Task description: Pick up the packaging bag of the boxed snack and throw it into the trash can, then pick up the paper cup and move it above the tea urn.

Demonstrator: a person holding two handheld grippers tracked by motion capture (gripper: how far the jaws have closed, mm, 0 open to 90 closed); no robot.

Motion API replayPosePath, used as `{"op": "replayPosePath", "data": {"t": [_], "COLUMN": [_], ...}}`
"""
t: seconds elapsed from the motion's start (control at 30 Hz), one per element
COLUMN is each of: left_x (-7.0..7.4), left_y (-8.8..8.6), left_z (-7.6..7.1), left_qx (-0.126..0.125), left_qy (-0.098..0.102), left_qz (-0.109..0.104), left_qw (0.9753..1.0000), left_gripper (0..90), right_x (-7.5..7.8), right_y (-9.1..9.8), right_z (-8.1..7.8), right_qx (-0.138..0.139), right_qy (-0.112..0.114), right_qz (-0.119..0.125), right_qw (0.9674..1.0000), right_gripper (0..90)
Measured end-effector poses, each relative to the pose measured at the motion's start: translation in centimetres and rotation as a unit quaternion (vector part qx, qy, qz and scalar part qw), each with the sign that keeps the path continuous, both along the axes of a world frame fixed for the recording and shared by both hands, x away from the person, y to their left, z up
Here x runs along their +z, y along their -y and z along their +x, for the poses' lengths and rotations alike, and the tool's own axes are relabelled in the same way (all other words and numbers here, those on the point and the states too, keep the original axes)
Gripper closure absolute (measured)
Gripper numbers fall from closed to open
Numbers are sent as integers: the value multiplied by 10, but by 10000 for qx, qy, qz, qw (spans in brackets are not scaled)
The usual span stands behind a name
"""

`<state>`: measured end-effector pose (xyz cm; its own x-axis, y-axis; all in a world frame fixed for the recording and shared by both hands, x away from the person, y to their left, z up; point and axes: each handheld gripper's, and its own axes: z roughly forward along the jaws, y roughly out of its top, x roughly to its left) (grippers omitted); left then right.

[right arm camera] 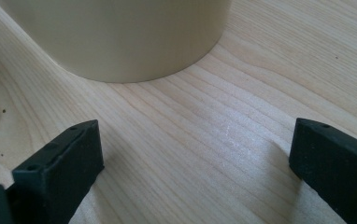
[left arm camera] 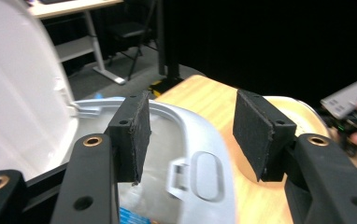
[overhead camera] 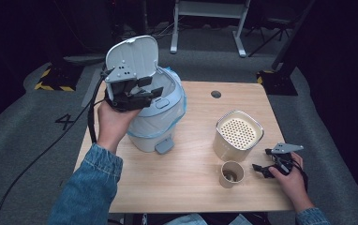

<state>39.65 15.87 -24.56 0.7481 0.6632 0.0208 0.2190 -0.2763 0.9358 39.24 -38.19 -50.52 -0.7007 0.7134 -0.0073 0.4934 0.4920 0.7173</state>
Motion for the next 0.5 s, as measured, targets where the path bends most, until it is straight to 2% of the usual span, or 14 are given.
{"op": "replayPosePath", "data": {"t": [0.13, 0.27, 0.4, 0.5], "left_x": [0, -4, -16, -29], "left_y": [3, 2, -2, -5], "left_z": [-16, -33, -44, -51], "left_qx": [-282, -468, -594, -592], "left_qy": [-98, -97, -164, -251], "left_qz": [143, 239, 265, 298], "left_qw": [9995, 9986, 9977, 9975], "left_gripper": [466, 466, 458, 453], "right_x": [0, 0, 0, 0], "right_y": [0, 0, 0, 0], "right_z": [0, 0, 0, 0], "right_qx": [-1, 0, -1, 4], "right_qy": [-1, -1, -2, -5], "right_qz": [-1, 0, -1, -3], "right_qw": [10000, 10000, 10000, 10000], "right_gripper": [28, 28, 28, 29]}}
